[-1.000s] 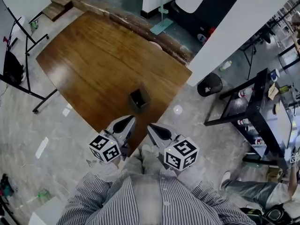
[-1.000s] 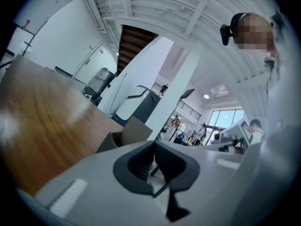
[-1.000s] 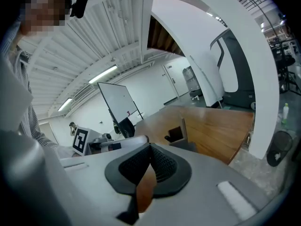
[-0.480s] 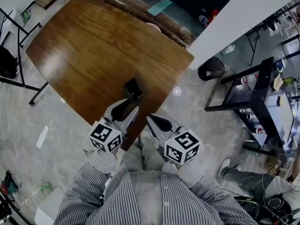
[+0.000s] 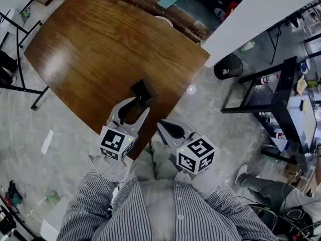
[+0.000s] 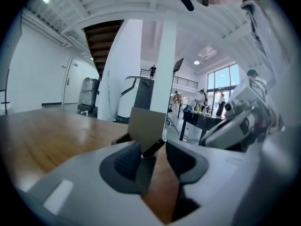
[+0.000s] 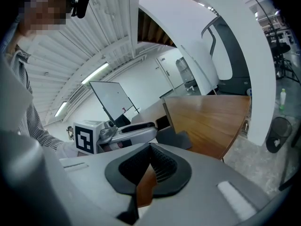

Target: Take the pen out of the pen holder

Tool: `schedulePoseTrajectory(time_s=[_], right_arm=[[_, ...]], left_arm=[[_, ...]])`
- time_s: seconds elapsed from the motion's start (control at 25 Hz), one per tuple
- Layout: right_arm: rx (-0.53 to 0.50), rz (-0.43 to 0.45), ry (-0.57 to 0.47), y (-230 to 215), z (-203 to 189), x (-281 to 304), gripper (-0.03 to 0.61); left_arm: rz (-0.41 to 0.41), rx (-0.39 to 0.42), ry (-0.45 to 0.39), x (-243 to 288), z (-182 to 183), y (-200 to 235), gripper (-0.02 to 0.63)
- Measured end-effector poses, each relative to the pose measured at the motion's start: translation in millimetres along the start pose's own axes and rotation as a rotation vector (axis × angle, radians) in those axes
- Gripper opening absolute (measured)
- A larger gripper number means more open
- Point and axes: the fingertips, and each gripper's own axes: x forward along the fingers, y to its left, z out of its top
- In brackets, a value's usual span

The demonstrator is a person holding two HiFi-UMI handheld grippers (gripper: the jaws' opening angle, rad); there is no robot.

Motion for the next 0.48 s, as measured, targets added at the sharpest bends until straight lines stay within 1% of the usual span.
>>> schedulePoseTrajectory(time_s=[0.12, 0.24, 0.32, 0.4, 0.48], right_arm=[[0.008, -0.008, 0.011, -5, -2, 1, 0.000], [0.018, -0.014, 0.009, -9, -2, -3, 0.000], [0.022, -0.015, 0.006, -12, -1, -6, 0.000], [0.025, -0.014, 0.001, -13, 1, -7, 0.000], [0.029, -0.011, -0.002, -13, 1, -8, 0.000]], left_arm=[[-0.011, 0.015, 0.000, 4, -1, 1, 0.137], [-0.009, 0.020, -0.011, 8, 4, 2, 0.133], [0.001, 0.006, -0.019, 10, 8, 4, 0.127], [0.019, -0.023, -0.026, 10, 11, 10, 0.098], [0.041, -0.046, -0.030, 9, 12, 17, 0.091]])
